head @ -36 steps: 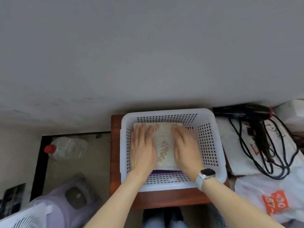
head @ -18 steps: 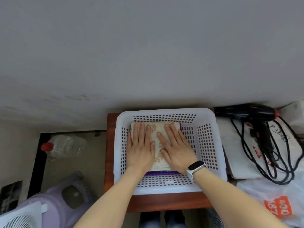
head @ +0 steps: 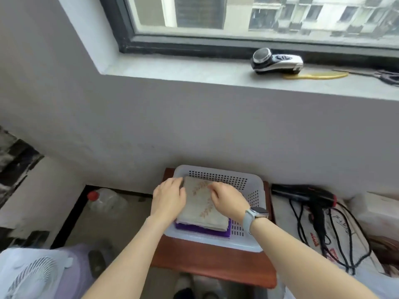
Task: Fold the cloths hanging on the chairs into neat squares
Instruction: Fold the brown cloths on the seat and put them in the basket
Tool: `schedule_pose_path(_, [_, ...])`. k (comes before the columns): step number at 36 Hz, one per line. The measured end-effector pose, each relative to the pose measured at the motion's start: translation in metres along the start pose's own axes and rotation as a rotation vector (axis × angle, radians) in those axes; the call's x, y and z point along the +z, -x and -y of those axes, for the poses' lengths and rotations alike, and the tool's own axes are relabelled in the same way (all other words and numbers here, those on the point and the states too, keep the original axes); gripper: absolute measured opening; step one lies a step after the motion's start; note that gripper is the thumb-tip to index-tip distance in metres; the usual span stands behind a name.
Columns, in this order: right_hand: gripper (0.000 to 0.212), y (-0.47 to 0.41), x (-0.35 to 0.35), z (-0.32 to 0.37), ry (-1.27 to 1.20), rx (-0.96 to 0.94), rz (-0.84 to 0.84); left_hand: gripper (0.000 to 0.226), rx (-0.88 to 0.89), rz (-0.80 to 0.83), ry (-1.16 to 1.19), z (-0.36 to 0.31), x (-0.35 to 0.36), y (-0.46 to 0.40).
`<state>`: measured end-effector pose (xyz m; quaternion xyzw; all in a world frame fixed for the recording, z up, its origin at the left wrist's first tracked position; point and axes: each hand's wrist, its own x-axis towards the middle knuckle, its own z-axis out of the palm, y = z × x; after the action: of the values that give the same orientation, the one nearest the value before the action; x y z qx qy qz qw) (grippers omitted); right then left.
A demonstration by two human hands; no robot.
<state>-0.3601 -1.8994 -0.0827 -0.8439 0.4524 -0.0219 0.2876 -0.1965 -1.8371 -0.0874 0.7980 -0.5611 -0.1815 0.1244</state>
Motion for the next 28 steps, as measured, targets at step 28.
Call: schedule_pose_path(28, [0.027,0.306,0.223,0.537,-0.003,-1.079,0.444,0.032,-0.969,-0.782,0.127,0.283,-0.195,0.650])
